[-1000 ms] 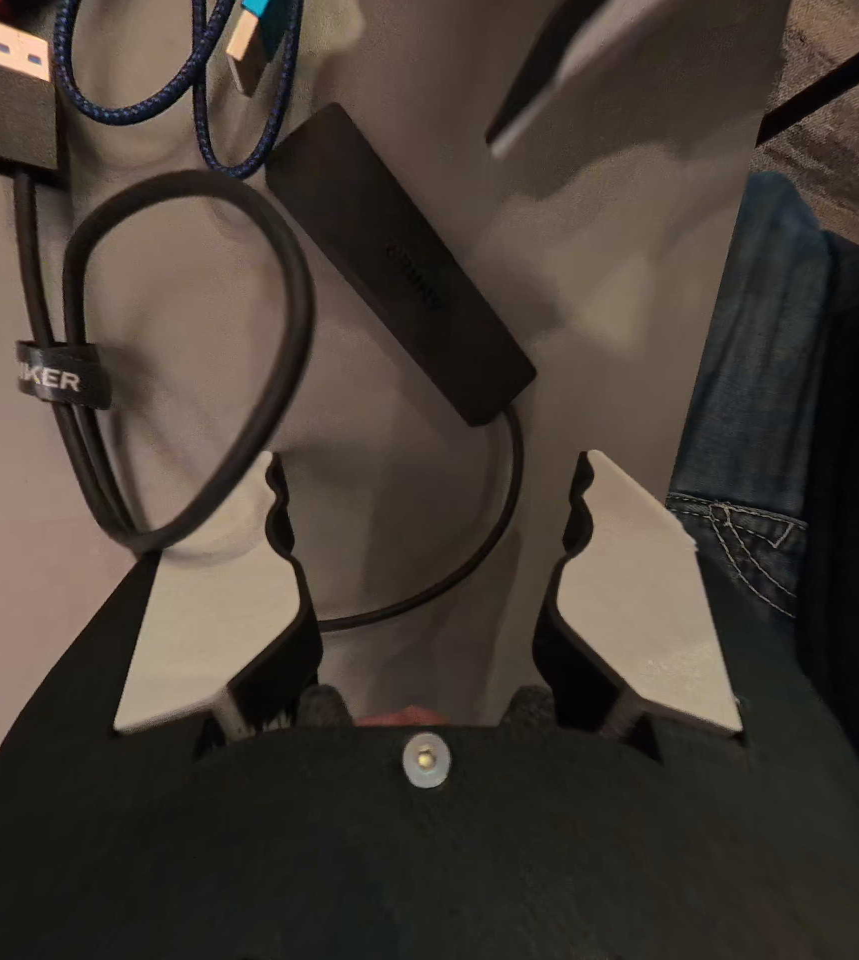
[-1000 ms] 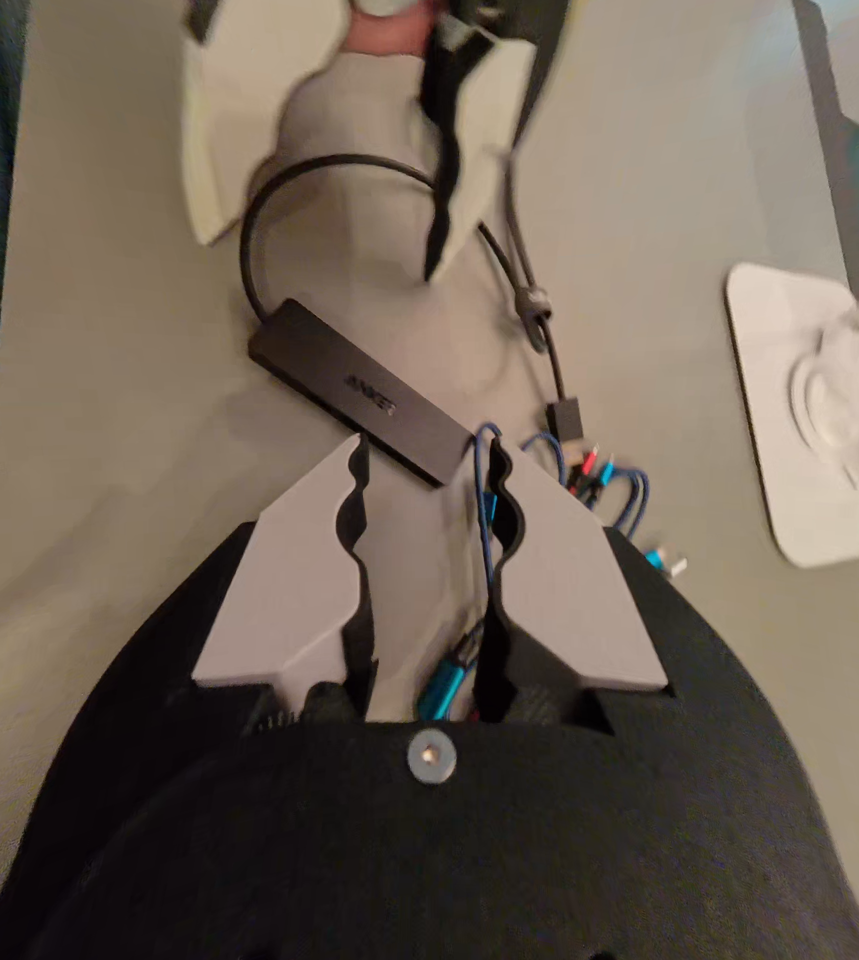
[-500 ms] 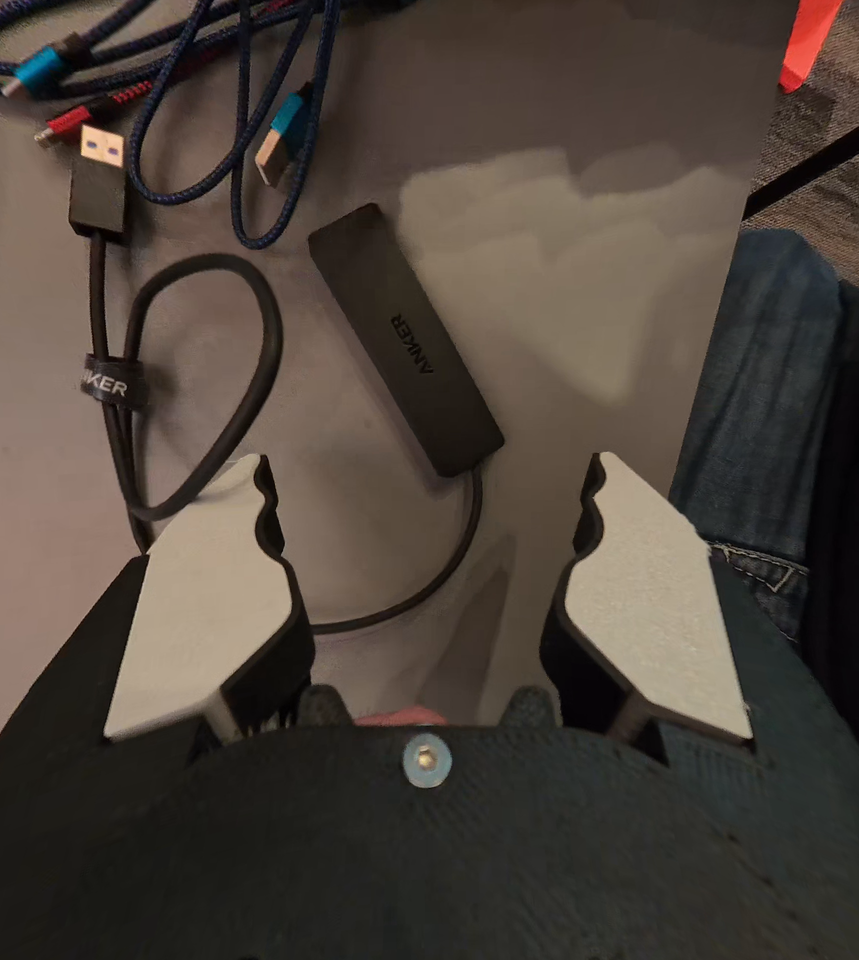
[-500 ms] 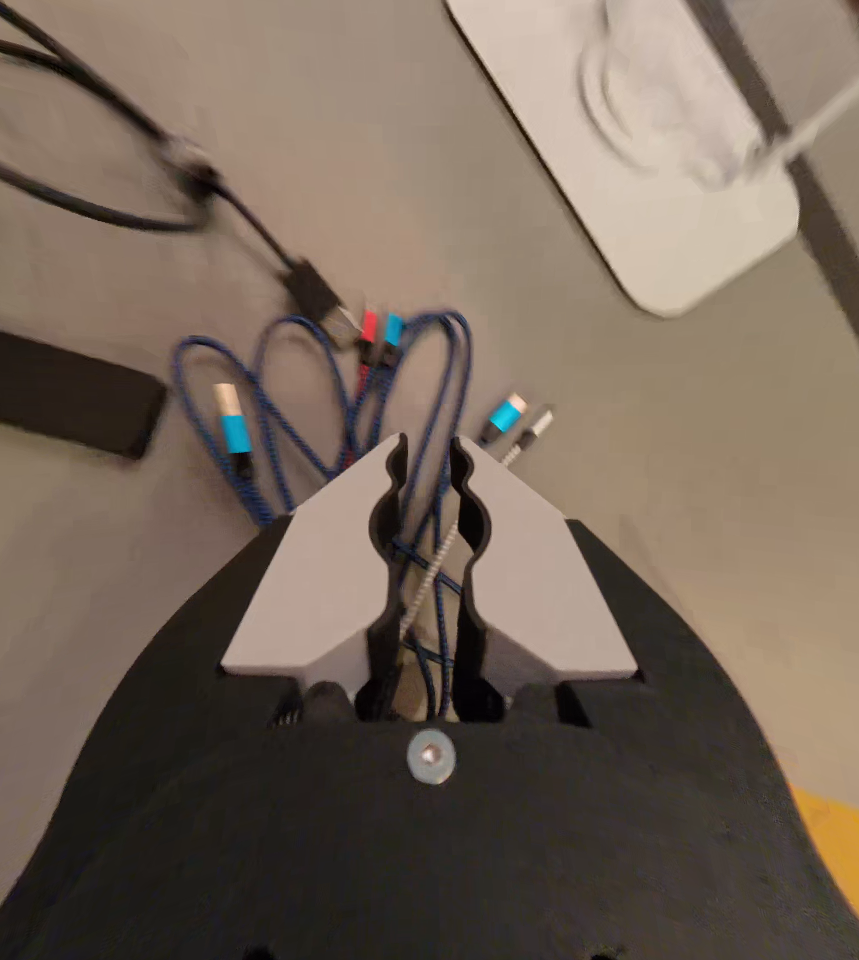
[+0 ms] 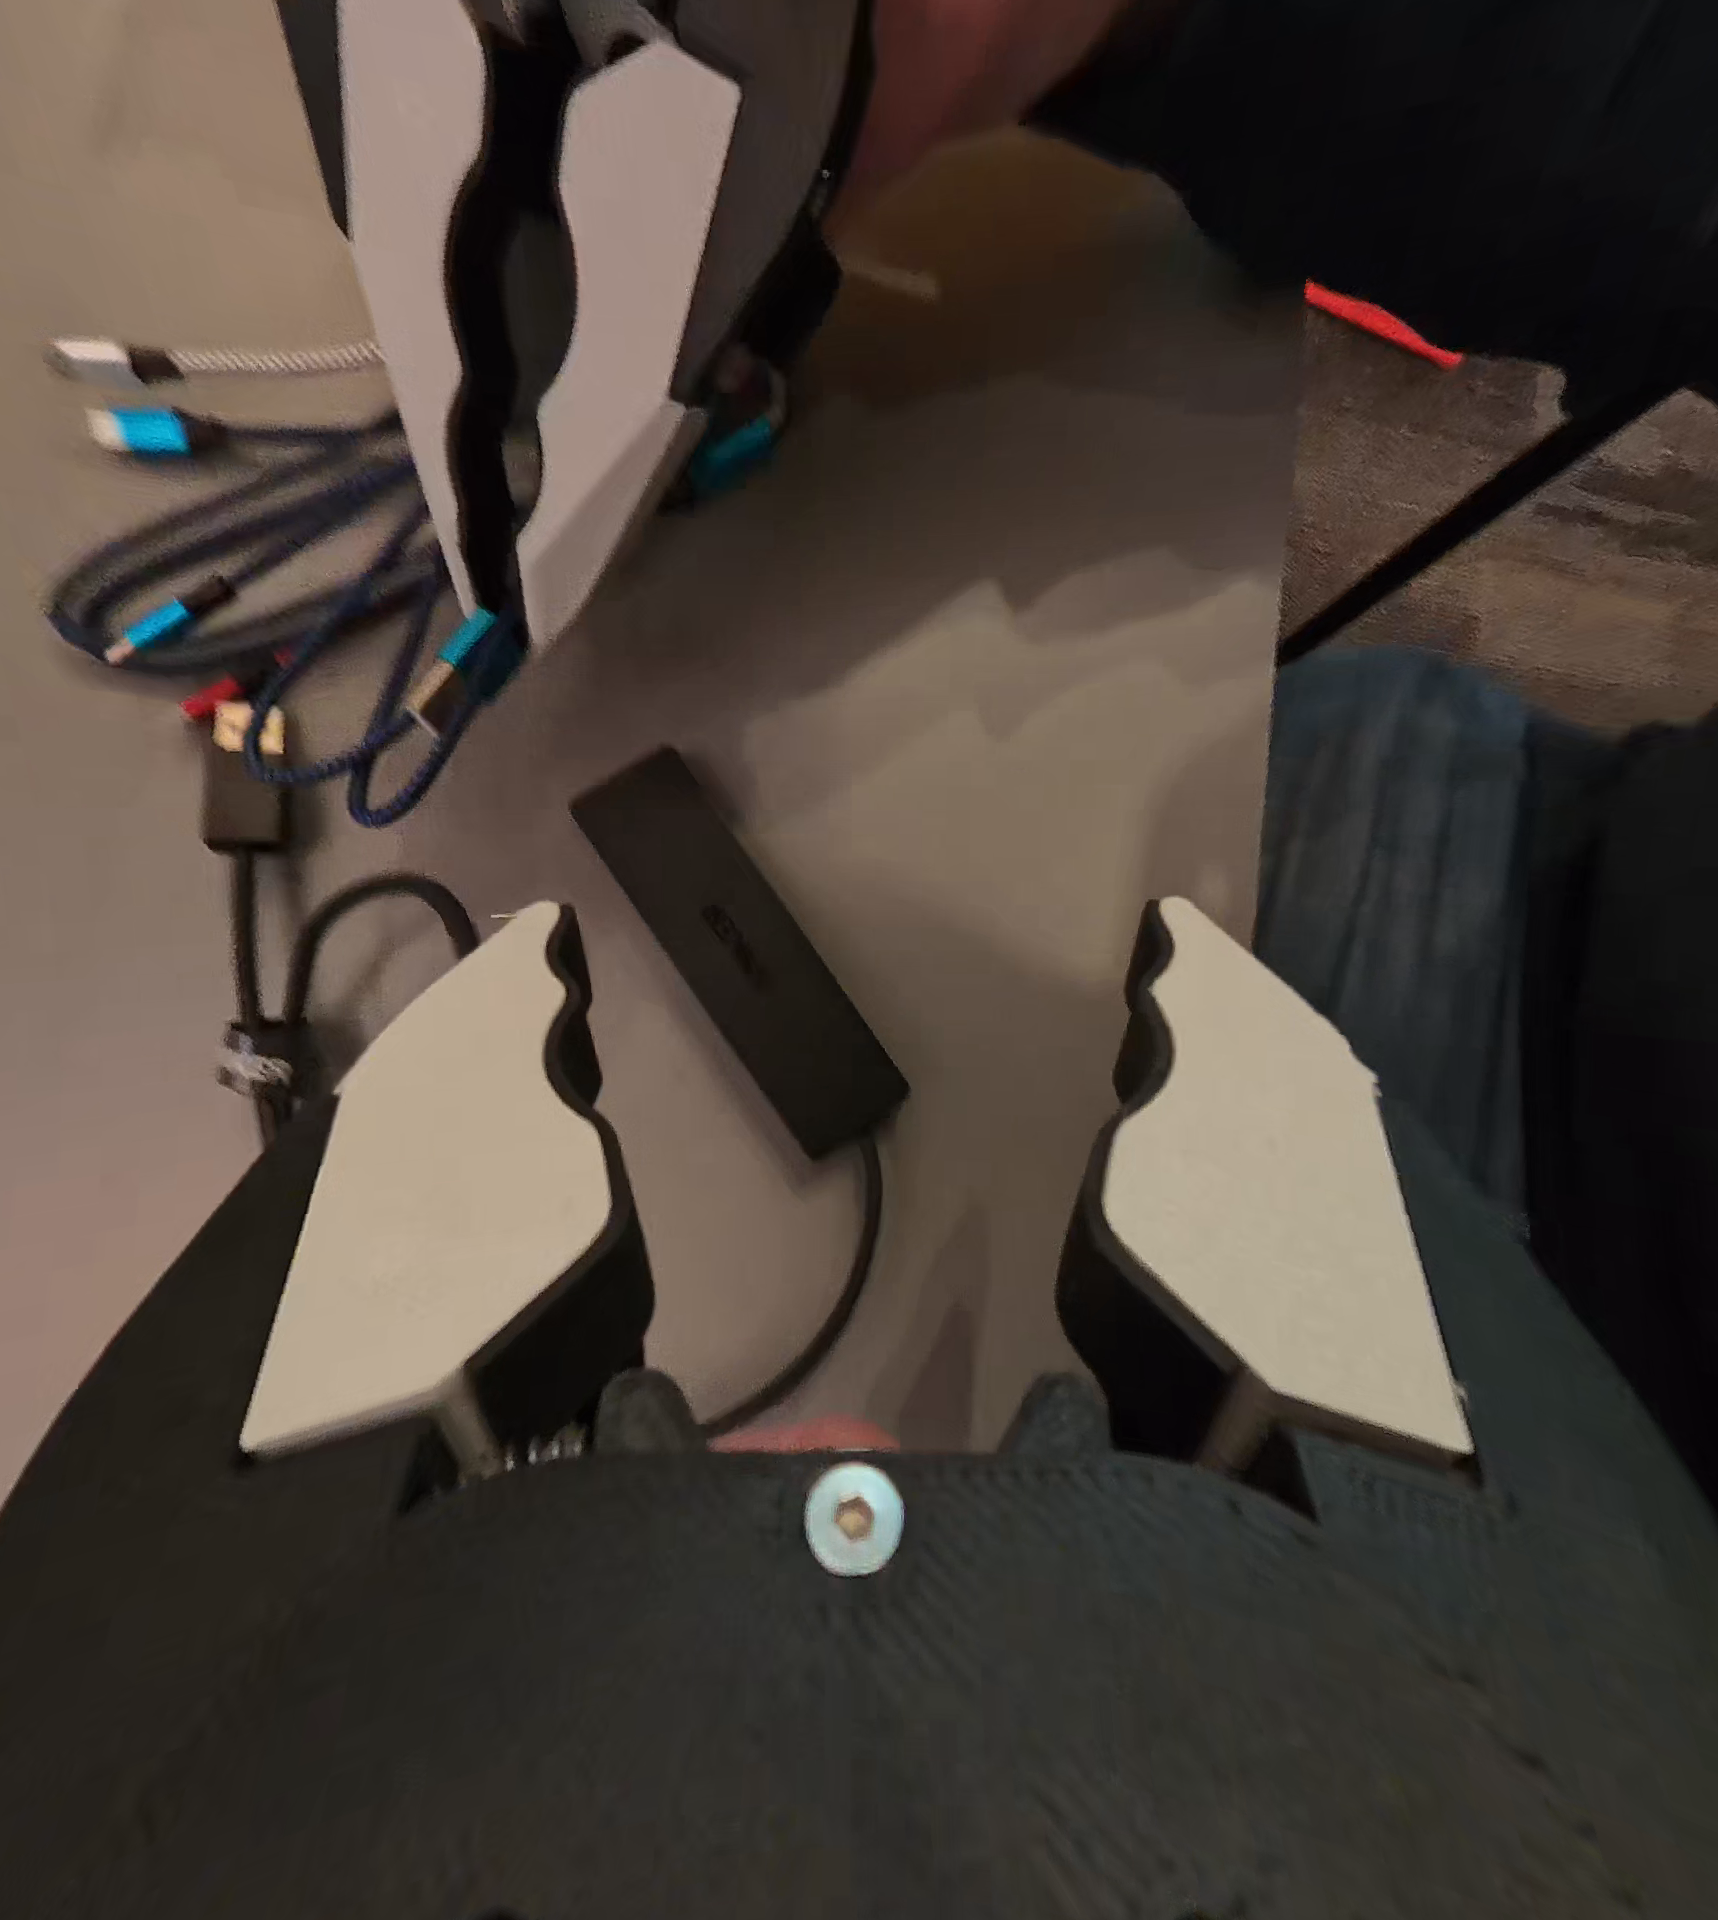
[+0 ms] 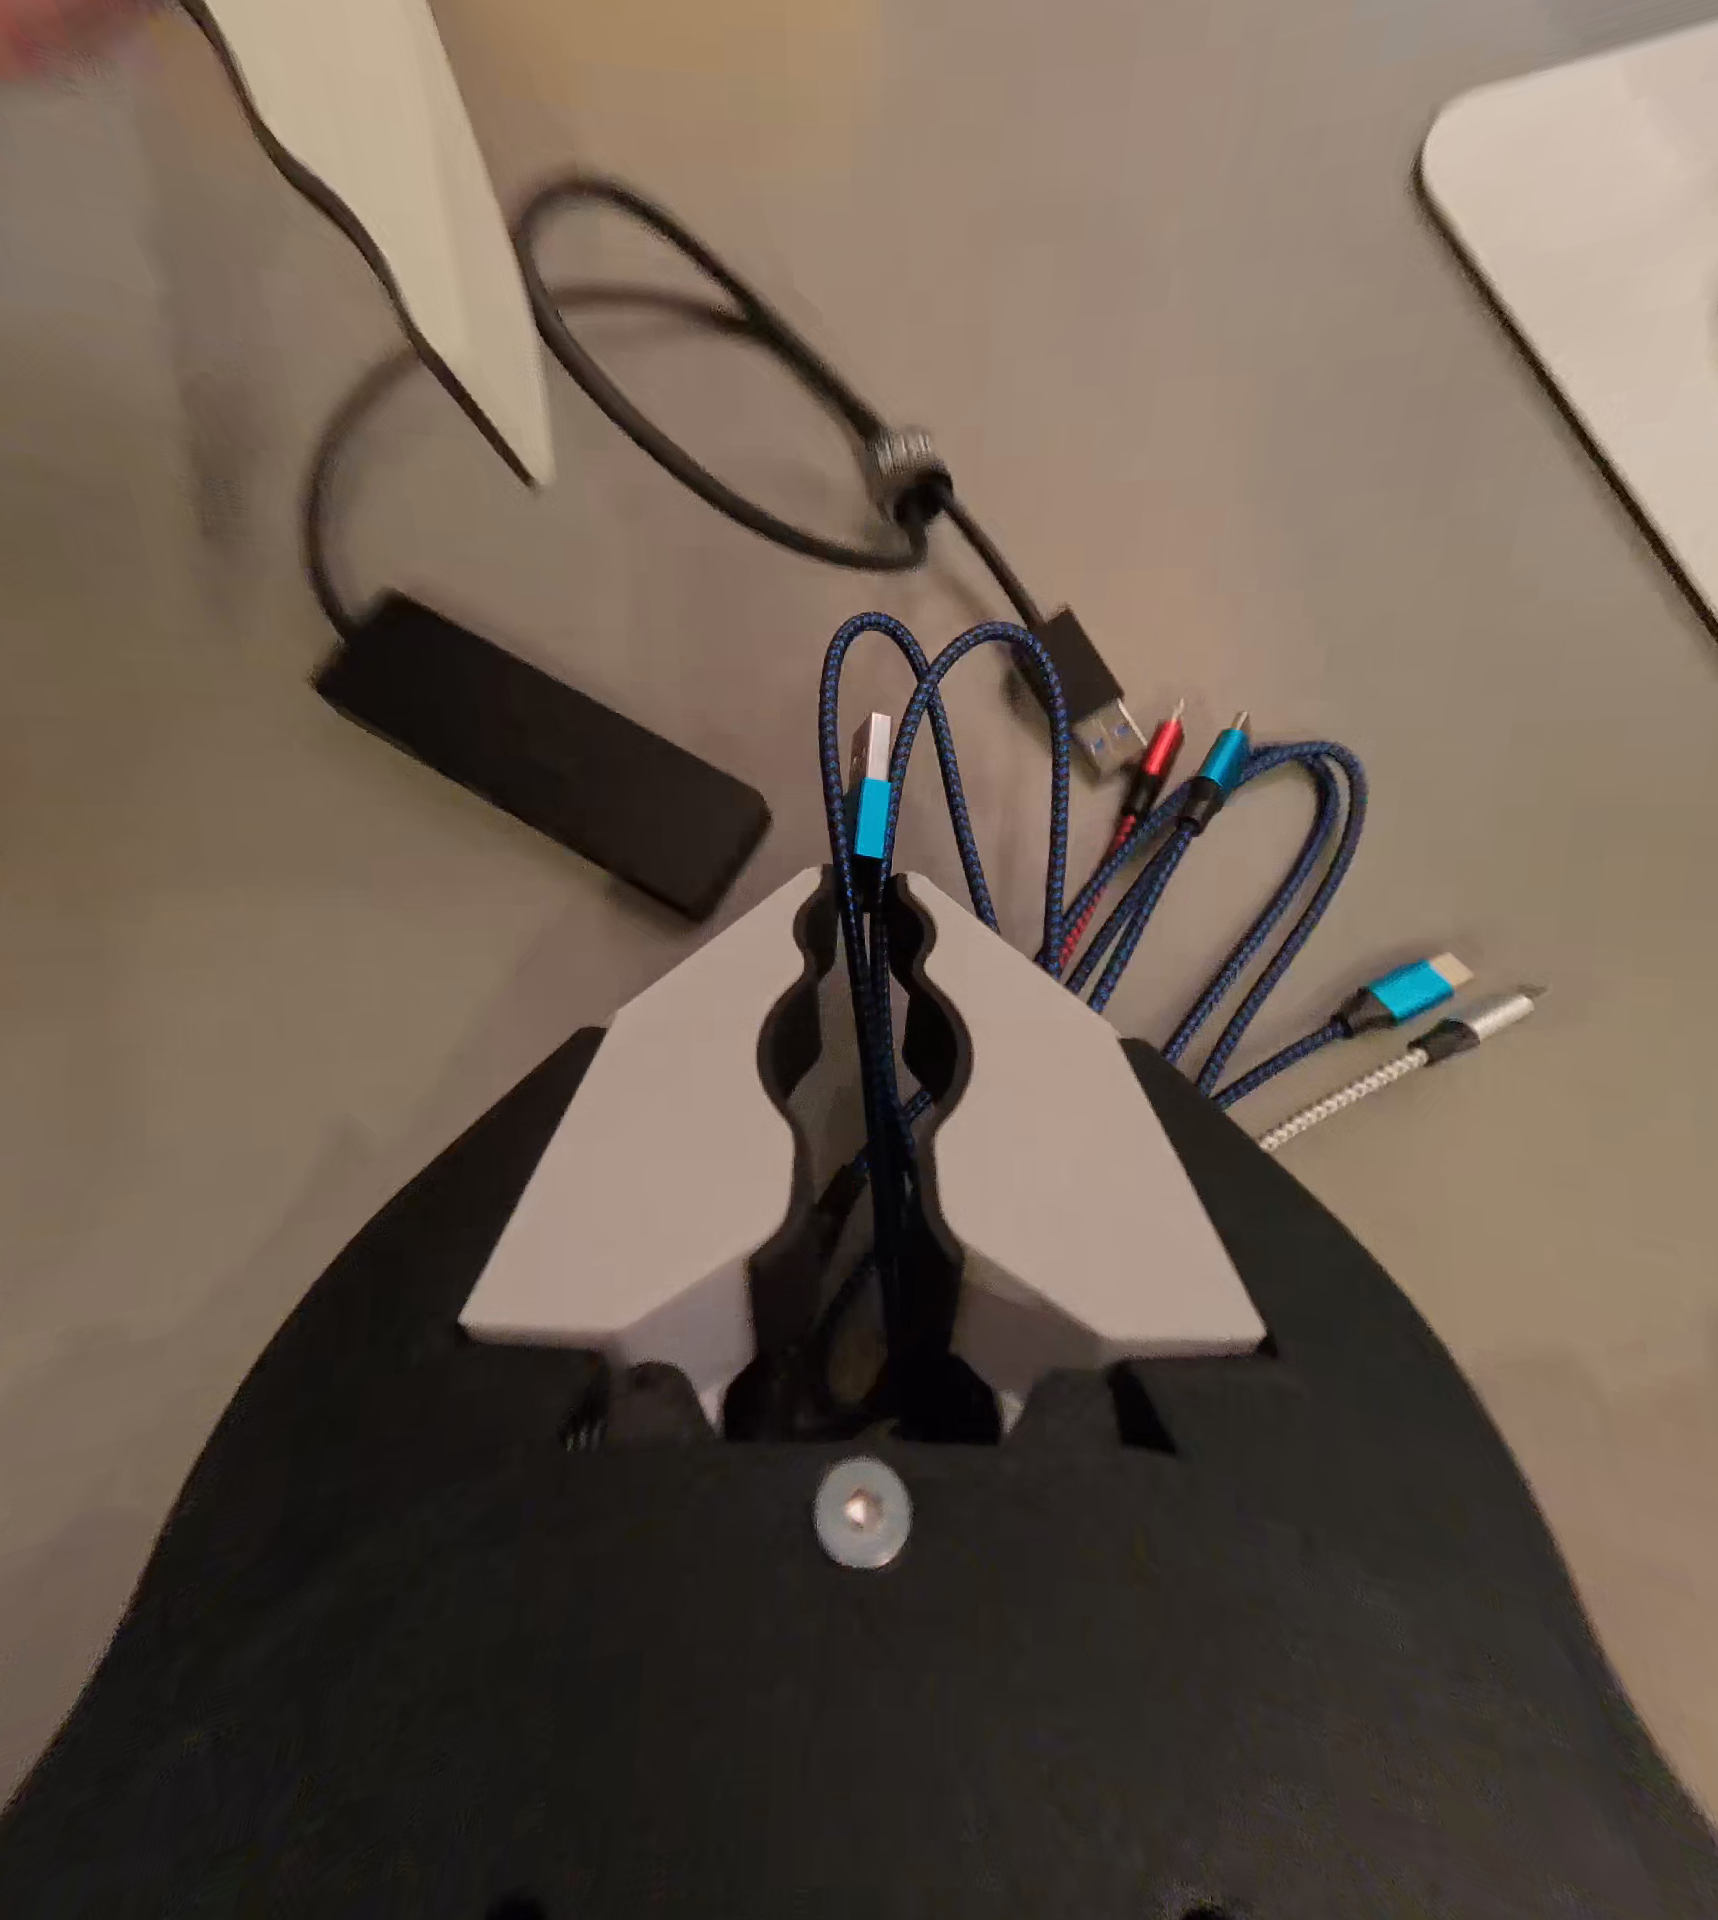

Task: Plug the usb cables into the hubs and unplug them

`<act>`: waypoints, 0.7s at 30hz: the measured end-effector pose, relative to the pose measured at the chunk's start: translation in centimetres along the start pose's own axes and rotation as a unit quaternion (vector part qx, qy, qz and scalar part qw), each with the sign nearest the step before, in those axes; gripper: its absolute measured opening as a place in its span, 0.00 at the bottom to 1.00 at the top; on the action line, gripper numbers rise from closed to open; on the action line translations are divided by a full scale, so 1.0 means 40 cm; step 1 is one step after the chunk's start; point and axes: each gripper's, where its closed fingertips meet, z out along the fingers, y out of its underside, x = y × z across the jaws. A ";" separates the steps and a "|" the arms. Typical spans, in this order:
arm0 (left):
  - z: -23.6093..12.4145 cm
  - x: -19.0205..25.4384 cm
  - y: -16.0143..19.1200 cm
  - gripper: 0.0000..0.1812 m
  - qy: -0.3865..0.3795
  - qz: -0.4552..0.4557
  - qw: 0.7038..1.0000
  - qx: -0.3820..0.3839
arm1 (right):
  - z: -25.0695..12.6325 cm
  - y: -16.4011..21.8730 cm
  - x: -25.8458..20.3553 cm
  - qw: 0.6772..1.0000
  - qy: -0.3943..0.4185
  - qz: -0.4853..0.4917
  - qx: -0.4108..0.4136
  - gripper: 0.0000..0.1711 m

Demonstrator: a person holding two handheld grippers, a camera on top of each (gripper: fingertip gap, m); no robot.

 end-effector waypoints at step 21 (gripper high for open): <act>-0.048 -0.068 -0.102 0.22 -0.237 0.341 0.909 0.022 | -0.122 -0.165 -0.138 0.928 -0.298 0.155 0.164 0.04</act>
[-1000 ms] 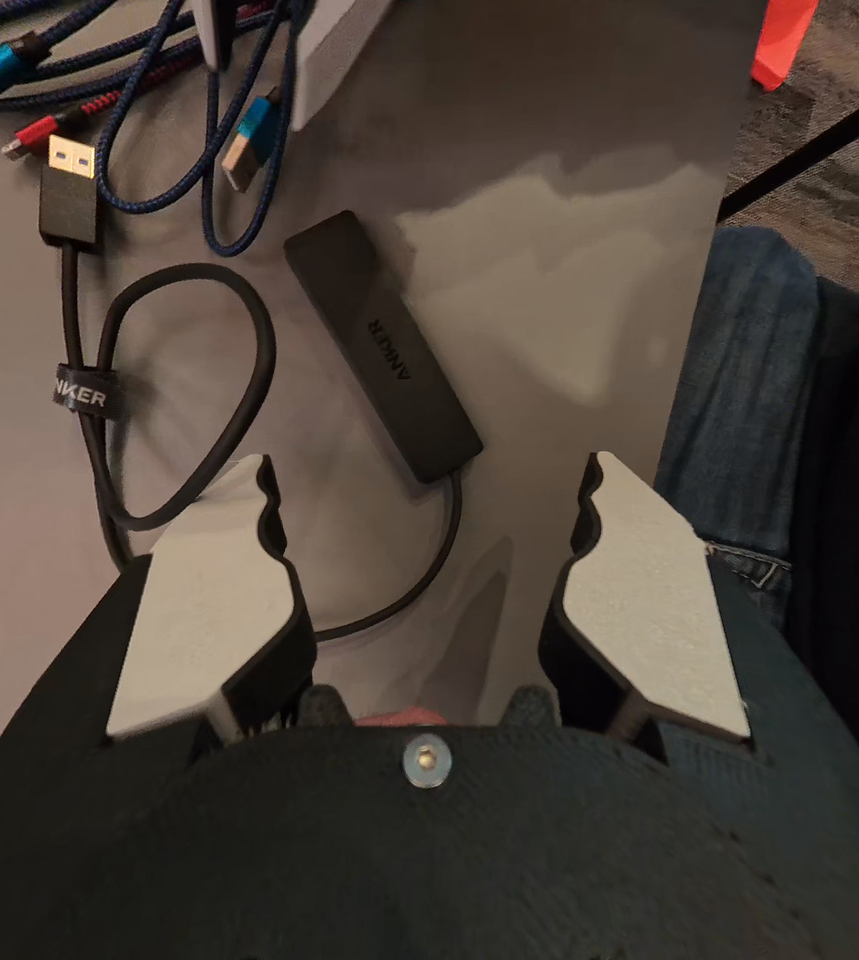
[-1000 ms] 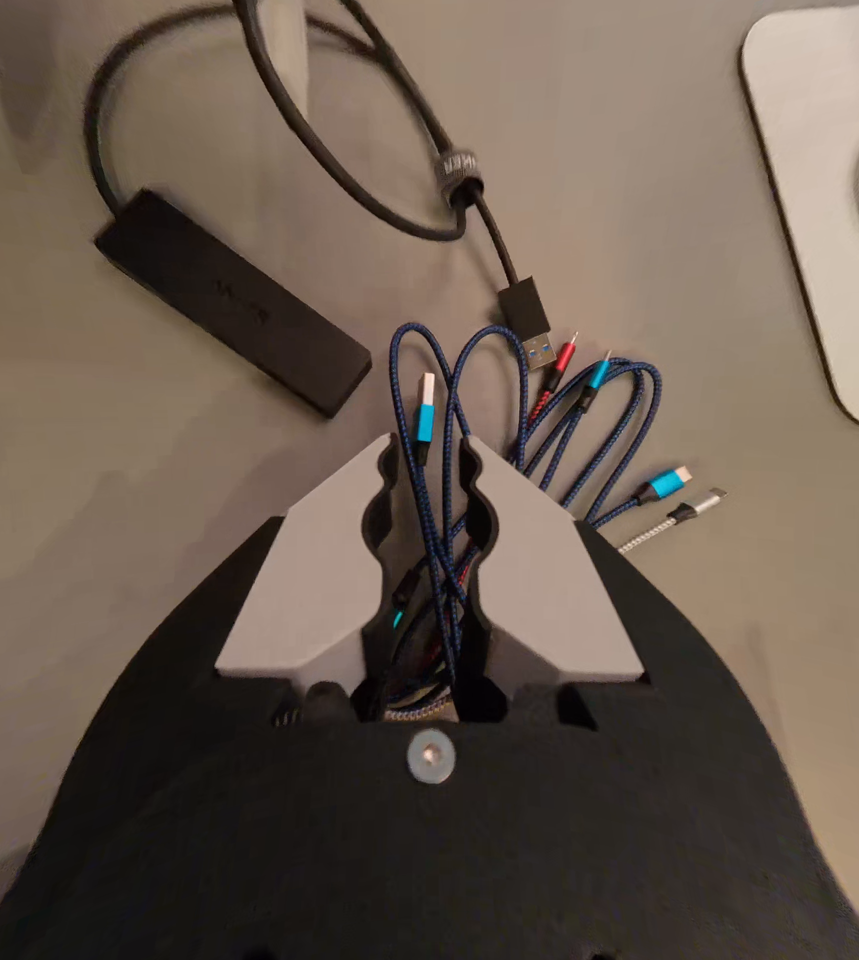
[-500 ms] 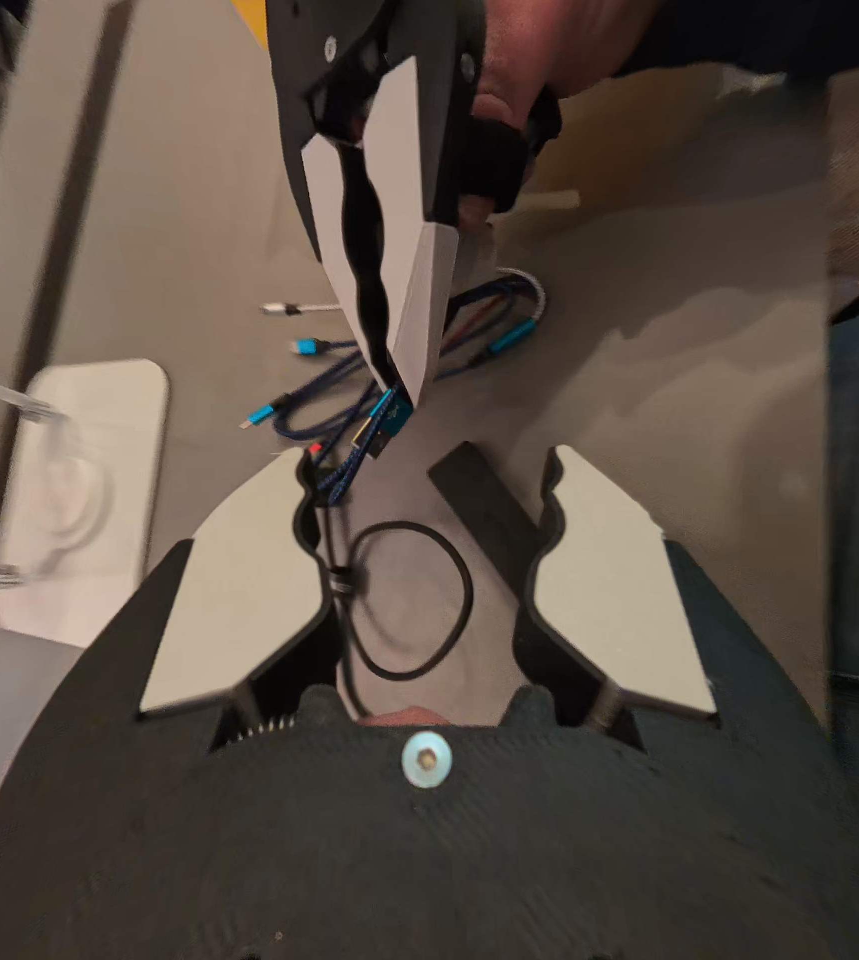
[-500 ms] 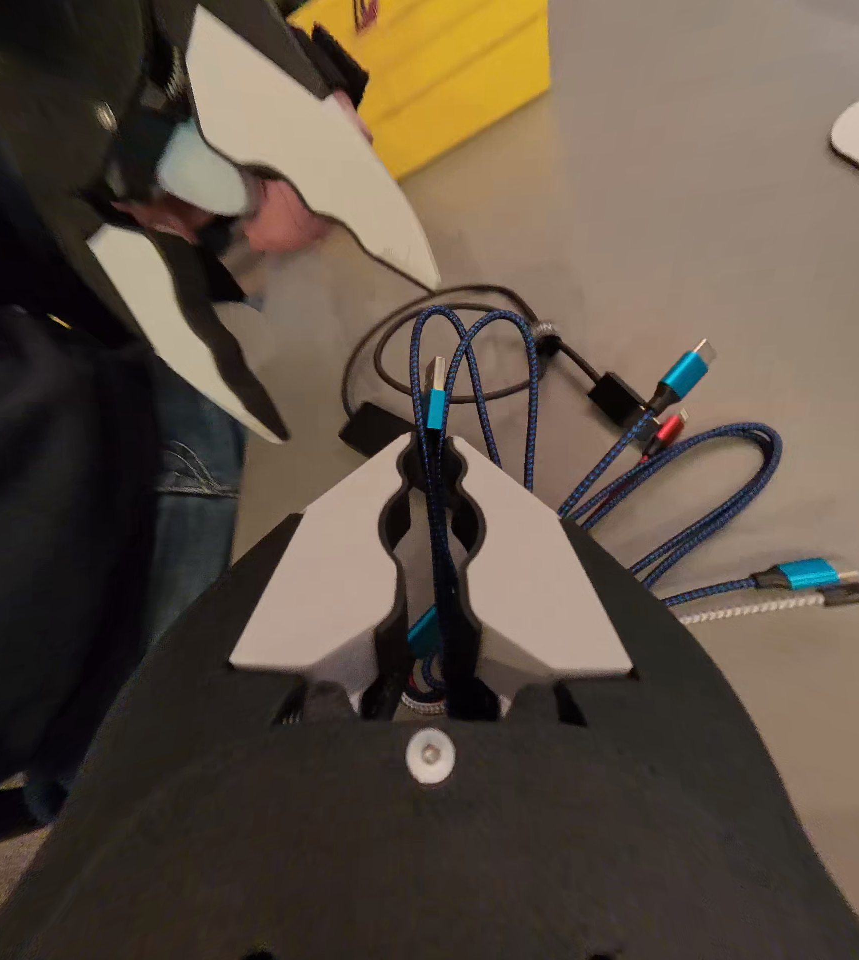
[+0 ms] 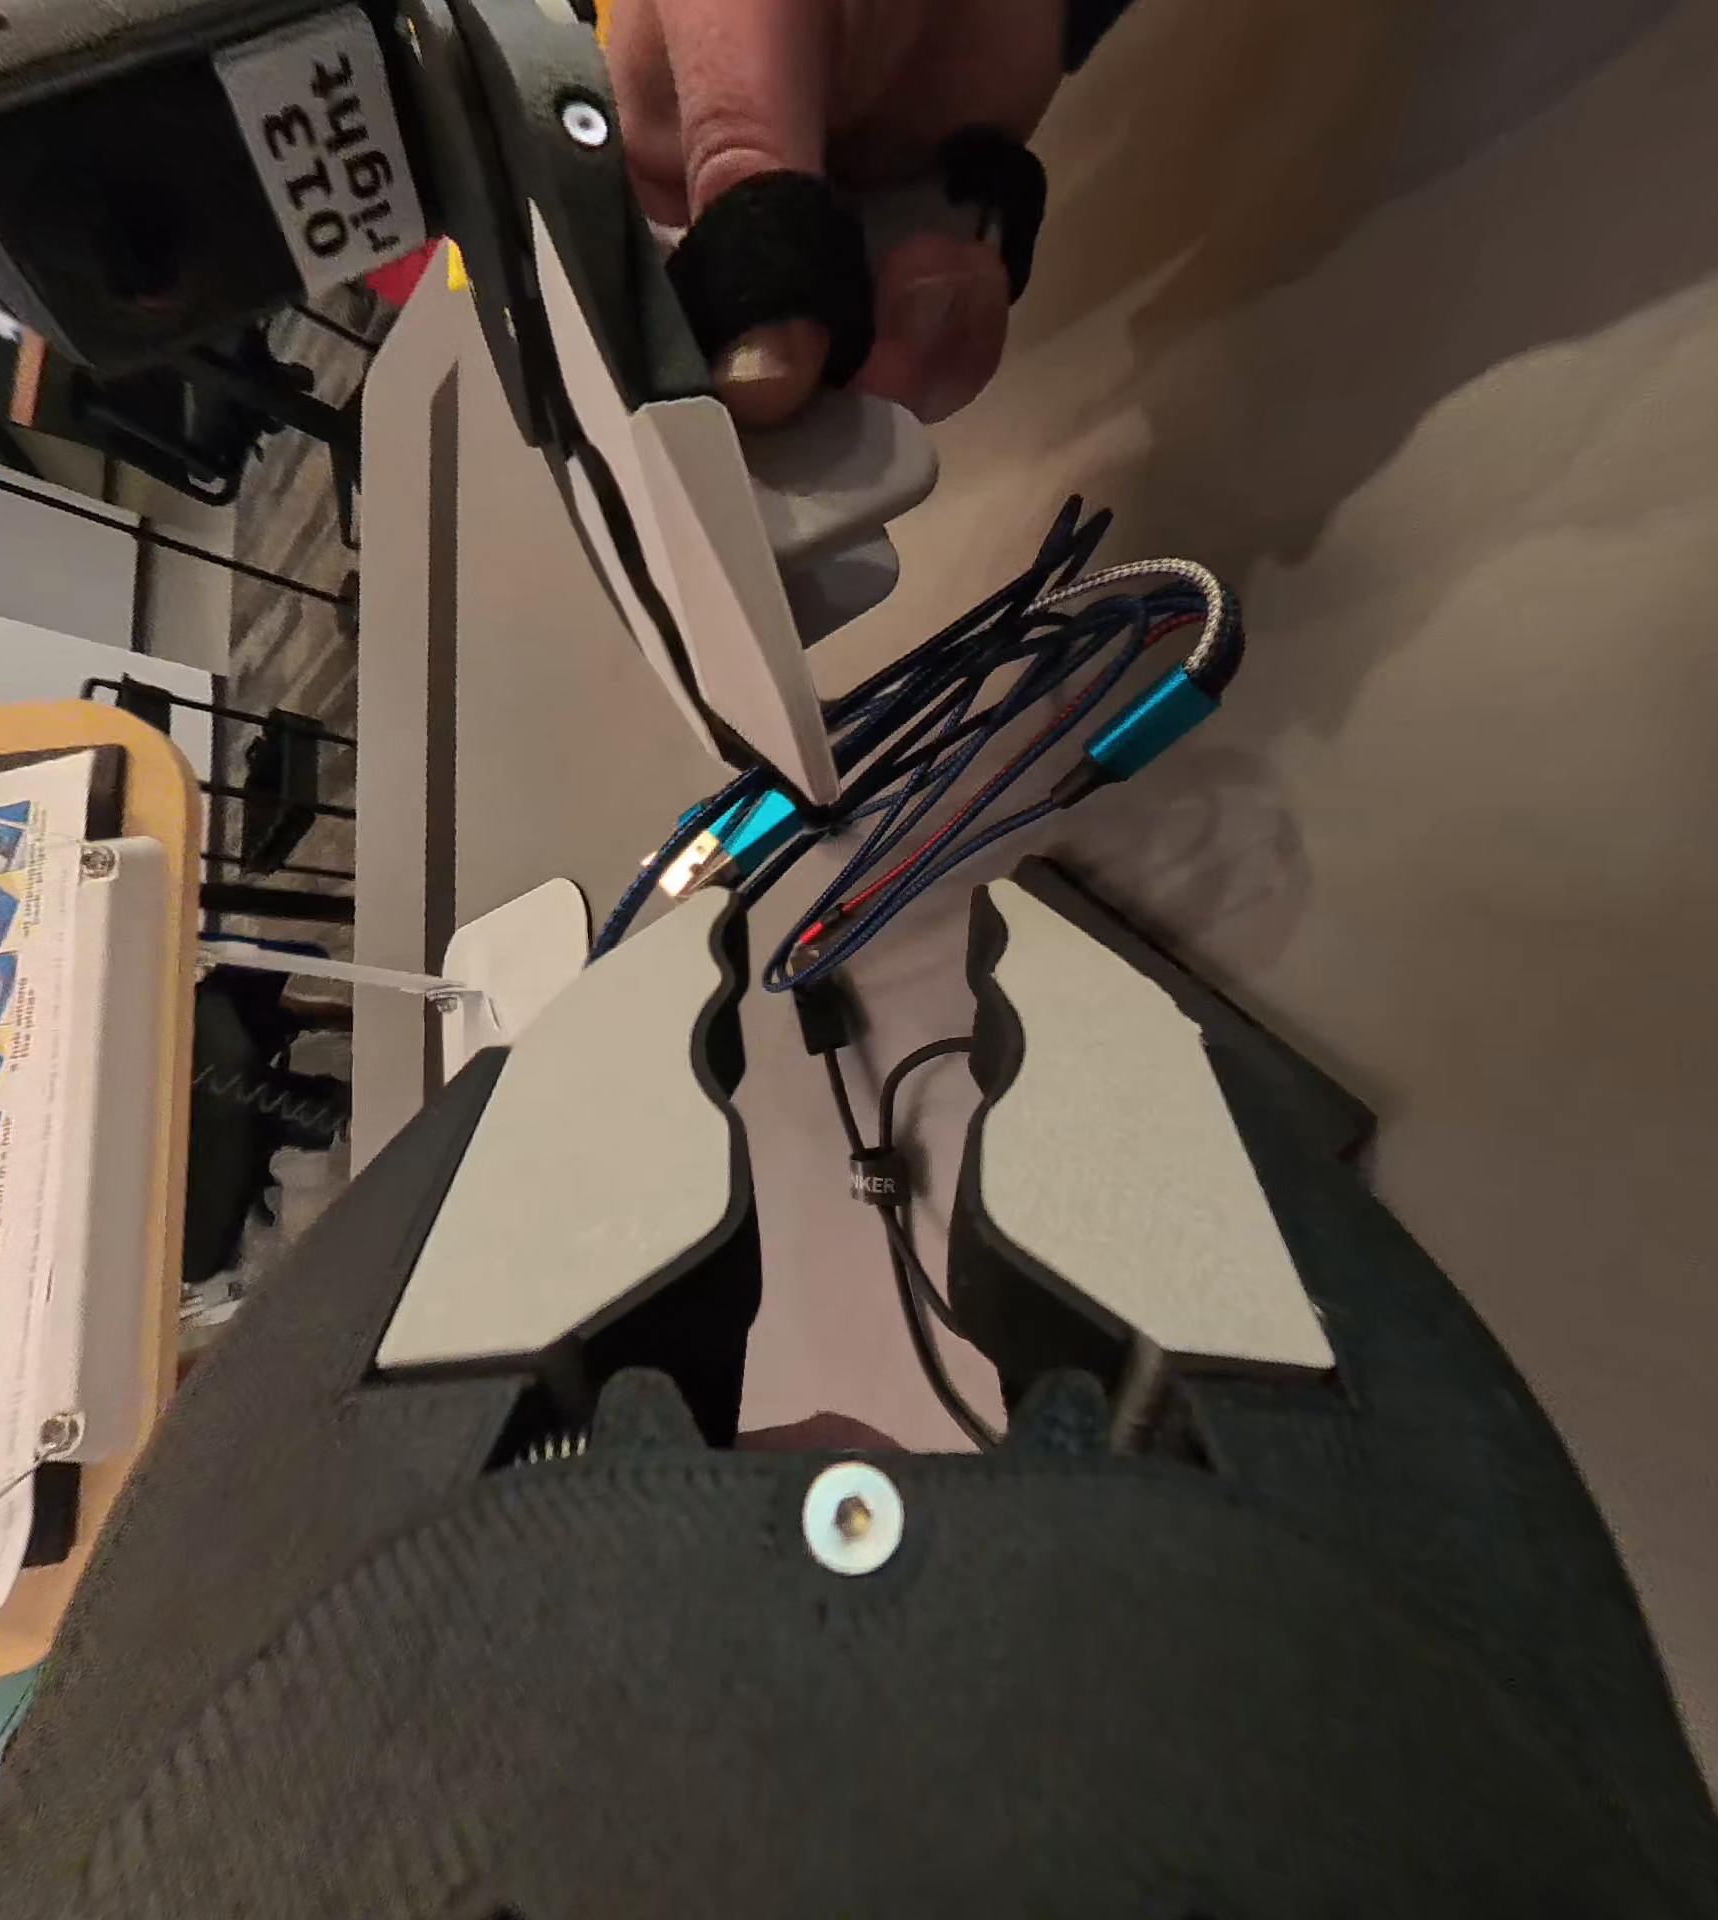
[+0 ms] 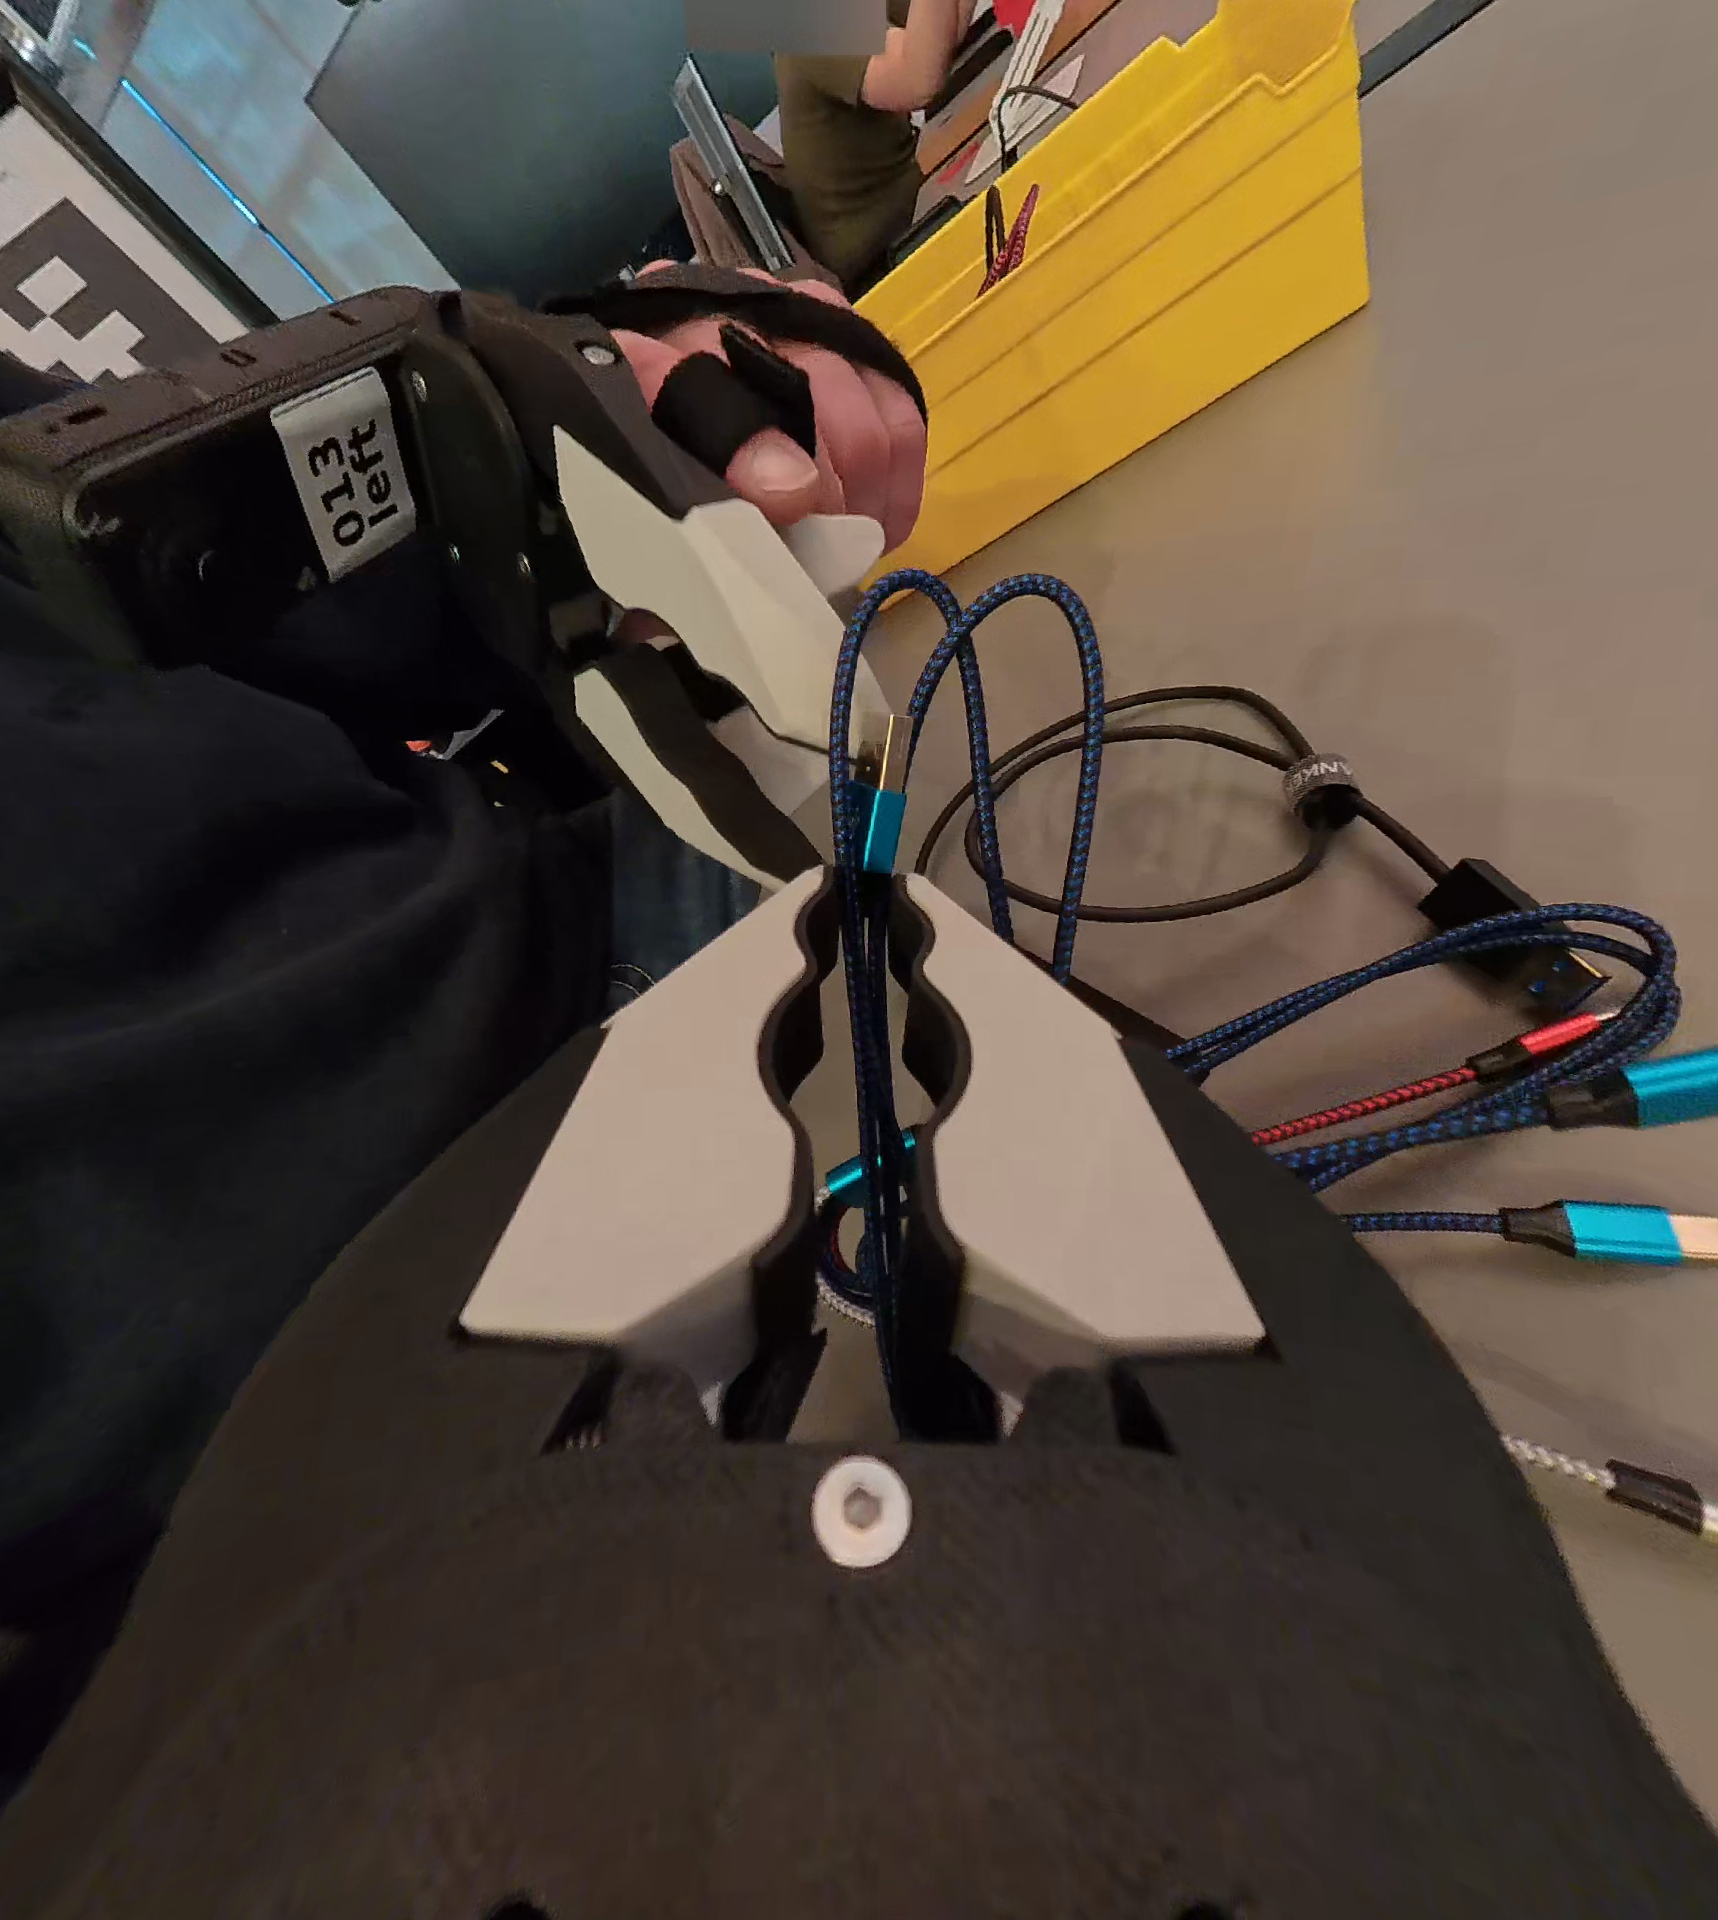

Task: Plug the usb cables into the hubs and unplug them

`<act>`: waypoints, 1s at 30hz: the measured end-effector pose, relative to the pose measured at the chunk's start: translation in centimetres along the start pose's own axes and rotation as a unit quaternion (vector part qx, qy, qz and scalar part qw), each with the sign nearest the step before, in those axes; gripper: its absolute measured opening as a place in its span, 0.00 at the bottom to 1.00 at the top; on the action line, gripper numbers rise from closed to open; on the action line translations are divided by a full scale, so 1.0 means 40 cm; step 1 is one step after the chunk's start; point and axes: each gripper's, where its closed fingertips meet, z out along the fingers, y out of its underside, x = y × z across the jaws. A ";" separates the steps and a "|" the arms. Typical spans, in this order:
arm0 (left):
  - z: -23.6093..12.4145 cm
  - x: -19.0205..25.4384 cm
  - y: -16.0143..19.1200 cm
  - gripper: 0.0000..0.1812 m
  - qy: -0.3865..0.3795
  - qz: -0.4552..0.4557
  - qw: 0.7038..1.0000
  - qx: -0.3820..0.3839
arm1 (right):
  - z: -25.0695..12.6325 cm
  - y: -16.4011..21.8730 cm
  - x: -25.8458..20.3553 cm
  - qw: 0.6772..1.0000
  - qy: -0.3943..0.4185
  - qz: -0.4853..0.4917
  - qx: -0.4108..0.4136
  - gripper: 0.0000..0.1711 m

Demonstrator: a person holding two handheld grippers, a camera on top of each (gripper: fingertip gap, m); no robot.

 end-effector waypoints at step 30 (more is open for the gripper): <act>0.004 0.115 0.031 0.08 0.169 0.086 0.979 -0.070 | 0.097 0.122 -0.055 0.971 -0.085 -0.003 -0.223 0.02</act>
